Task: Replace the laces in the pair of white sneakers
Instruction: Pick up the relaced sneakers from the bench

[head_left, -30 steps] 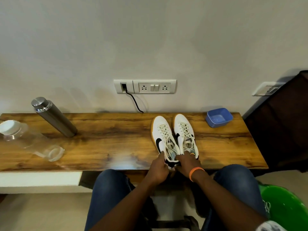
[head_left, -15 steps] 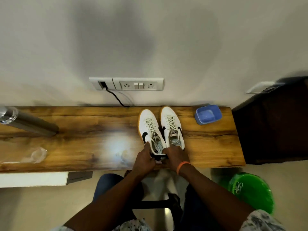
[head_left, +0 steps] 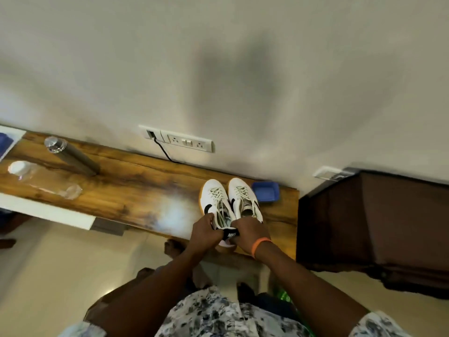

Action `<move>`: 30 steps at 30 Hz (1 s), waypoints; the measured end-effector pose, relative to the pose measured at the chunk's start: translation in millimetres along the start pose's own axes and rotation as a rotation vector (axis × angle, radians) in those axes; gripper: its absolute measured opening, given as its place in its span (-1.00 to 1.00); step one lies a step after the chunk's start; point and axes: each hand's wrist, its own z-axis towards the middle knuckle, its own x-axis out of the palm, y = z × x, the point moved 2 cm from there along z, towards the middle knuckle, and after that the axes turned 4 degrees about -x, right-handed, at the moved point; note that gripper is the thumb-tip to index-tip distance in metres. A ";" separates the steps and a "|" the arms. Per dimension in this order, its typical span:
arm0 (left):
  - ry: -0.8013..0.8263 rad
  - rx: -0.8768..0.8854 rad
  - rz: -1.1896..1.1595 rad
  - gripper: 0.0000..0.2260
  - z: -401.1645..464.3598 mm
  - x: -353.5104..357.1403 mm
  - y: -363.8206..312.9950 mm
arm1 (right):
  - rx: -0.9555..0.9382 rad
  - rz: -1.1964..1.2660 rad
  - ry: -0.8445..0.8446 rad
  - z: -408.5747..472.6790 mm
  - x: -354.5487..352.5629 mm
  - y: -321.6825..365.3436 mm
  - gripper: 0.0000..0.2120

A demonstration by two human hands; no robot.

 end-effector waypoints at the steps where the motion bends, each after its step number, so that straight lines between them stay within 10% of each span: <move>1: -0.016 -0.009 -0.019 -0.65 -10.2 7.0 -6.7 | -0.016 -0.008 -0.009 -10.5 -4.4 -6.1 -0.69; 30: 0.139 0.182 0.031 -0.72 -248.9 193.0 18.2 | 0.199 0.172 -0.069 -318.5 73.5 -118.4 -0.73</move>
